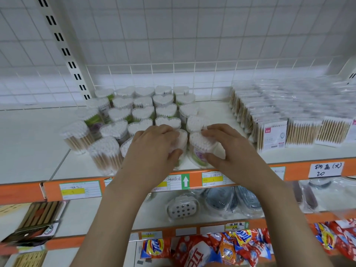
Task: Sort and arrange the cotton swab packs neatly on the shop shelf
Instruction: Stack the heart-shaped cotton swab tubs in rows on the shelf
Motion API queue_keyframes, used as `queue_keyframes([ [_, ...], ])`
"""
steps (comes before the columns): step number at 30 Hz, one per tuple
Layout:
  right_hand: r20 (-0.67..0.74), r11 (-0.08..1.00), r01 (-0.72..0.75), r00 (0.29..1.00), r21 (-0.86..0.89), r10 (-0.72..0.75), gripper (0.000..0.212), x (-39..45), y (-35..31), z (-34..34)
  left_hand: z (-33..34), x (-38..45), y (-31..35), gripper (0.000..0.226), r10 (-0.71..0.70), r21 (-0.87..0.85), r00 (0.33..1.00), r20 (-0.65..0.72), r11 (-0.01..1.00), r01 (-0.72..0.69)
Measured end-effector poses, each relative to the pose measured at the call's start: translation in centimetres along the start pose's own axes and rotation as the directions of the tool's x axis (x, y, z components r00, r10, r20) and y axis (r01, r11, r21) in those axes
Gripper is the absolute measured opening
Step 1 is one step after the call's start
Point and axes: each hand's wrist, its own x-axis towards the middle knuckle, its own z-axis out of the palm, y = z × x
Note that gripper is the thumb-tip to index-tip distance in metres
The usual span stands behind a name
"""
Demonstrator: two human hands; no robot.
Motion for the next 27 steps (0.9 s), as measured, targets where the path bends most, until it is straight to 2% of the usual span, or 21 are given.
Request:
queue_keyframes([
  [5, -0.034, 0.999, -0.018, 0.999, 0.036, 0.019, 0.048, -0.3, 0.0, 0.4, -0.2, -0.1, -0.1, 0.024, 0.019, -0.013, 0.999, 0.043, 1.000, -0.018],
  [15, -0.033, 0.998, -0.058, 0.998, 0.025, 0.059, 0.048, -0.2, -1.0, 0.3, -0.4, 0.3, -1.3, 0.034, 0.078, -0.027, 0.994, 0.083, 0.997, -0.076],
  [18, -0.028, 0.997, -0.069, 0.997, 0.031, 0.070, 0.045, -0.2, -1.5, -0.1, -0.5, 1.0, -1.8, 0.040, 0.088, -0.079, 0.992, 0.089, 0.994, -0.081],
  [21, -0.084, 0.997, -0.066, 0.994, 0.038, 0.069, 0.037, 0.2, -2.0, -0.7, -1.2, 1.7, -2.5, 0.032, 0.110, -0.146, 0.992, 0.057, 0.984, -0.100],
  [27, -0.161, 0.991, -0.089, 0.984, -0.100, 0.072, 0.030, 3.4, -2.1, -2.3, -2.8, 4.5, -5.1, 0.025, 0.146, -0.111, 0.988, 0.042, 0.984, -0.141],
])
